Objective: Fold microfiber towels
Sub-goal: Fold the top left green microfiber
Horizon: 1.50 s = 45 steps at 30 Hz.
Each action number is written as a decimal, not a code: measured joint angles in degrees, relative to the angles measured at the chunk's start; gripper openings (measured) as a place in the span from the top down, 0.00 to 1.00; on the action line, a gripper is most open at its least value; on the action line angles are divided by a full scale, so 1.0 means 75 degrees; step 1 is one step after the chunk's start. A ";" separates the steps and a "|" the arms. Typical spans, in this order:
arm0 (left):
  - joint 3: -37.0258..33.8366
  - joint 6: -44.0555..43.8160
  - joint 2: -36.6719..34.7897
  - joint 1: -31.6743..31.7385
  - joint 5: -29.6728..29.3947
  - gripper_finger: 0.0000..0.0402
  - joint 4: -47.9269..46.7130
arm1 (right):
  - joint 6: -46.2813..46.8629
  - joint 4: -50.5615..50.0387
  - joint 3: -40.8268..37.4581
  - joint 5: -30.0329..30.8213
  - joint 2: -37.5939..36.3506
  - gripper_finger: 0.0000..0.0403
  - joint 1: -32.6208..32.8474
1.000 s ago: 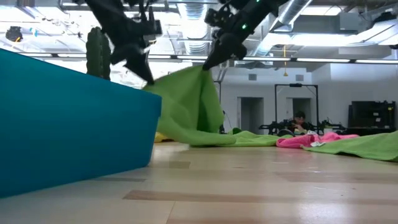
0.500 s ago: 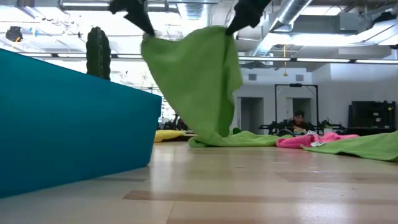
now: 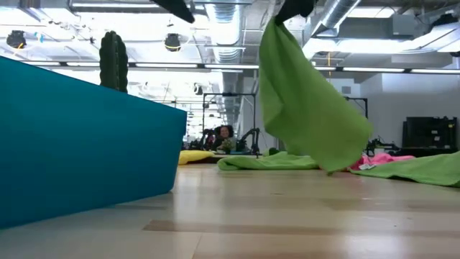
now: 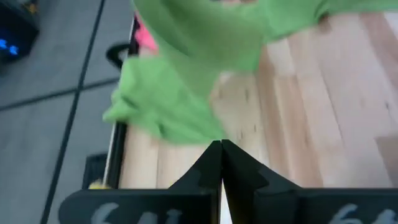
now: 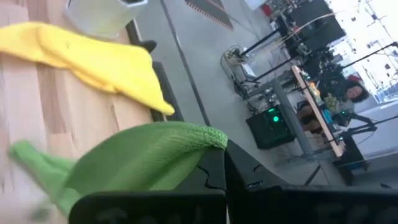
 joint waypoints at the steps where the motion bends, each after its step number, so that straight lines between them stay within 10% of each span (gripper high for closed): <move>1: -0.0298 0.0020 0.0000 0.0030 0.0001 0.98 0.0513 | 0.0045 -0.0059 0.0003 -0.0007 0.0017 0.98 -0.0006; 13: -0.3773 -0.0393 0.0245 0.0433 0.0105 0.60 0.6651 | 0.0193 -0.0240 -0.0006 -0.0038 0.0108 0.98 -0.0011; 21: -0.3312 -0.0645 0.1519 0.0026 -0.0689 0.46 0.6909 | 0.0587 -0.0115 -0.0006 -0.0287 0.0127 0.98 -0.0235; 45: -0.1953 -0.0962 0.3973 -0.0845 -0.4007 0.45 0.7652 | 0.0981 -0.0061 -0.0006 -0.0664 0.0133 0.98 -0.0723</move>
